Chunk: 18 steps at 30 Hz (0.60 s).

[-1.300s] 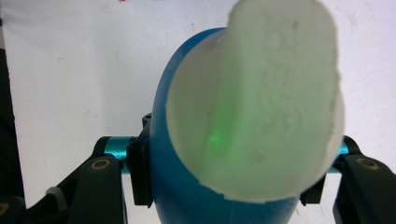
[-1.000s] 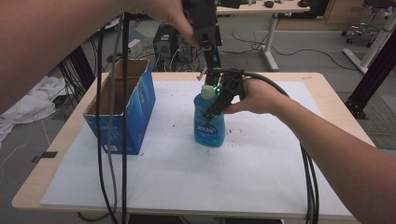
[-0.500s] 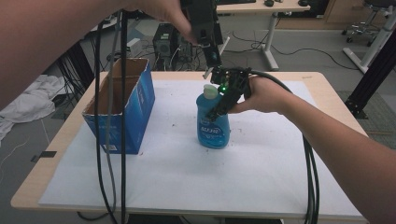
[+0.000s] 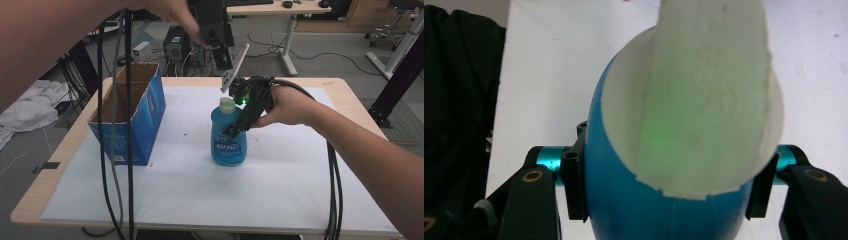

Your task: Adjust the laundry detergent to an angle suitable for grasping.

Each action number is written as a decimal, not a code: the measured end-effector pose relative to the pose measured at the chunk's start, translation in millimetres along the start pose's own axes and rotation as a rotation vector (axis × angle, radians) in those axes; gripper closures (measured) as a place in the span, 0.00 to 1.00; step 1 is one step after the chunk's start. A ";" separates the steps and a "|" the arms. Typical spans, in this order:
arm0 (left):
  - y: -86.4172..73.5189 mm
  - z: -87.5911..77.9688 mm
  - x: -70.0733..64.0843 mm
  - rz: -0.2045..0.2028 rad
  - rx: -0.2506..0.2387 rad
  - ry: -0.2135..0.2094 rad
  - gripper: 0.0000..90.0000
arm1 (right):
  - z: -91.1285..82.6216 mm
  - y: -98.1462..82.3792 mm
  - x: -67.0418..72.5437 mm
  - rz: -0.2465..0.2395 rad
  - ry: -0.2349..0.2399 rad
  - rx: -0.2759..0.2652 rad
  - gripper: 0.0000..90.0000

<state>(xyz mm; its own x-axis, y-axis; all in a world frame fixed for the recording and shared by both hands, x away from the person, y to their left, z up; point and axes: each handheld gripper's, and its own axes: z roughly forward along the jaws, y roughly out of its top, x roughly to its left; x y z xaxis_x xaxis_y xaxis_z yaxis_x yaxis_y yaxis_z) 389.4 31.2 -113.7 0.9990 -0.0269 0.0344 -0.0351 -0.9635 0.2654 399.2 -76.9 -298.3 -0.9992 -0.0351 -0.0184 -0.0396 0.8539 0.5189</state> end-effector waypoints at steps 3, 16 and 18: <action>0.2 0.1 -0.9 0.001 0.002 -0.001 0.20 | 1.6 -2.5 2.6 -0.013 0.012 -0.013 0.42; 2.6 2.3 -3.1 0.006 0.019 -0.006 0.20 | 9.2 -6.3 11.5 -0.053 0.047 -0.020 0.42; 3.0 2.5 -3.4 0.006 0.019 -0.006 0.20 | 10.2 -6.5 12.5 -0.054 0.048 -0.019 0.42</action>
<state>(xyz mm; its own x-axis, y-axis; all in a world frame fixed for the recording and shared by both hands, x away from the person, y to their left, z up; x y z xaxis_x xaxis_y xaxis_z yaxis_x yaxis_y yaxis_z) 386.0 27.7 -115.4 0.9990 -0.0340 0.0299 -0.0403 -0.9683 0.2467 386.9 -77.6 -310.7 -0.9944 -0.1058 -0.0061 -0.0927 0.8402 0.5342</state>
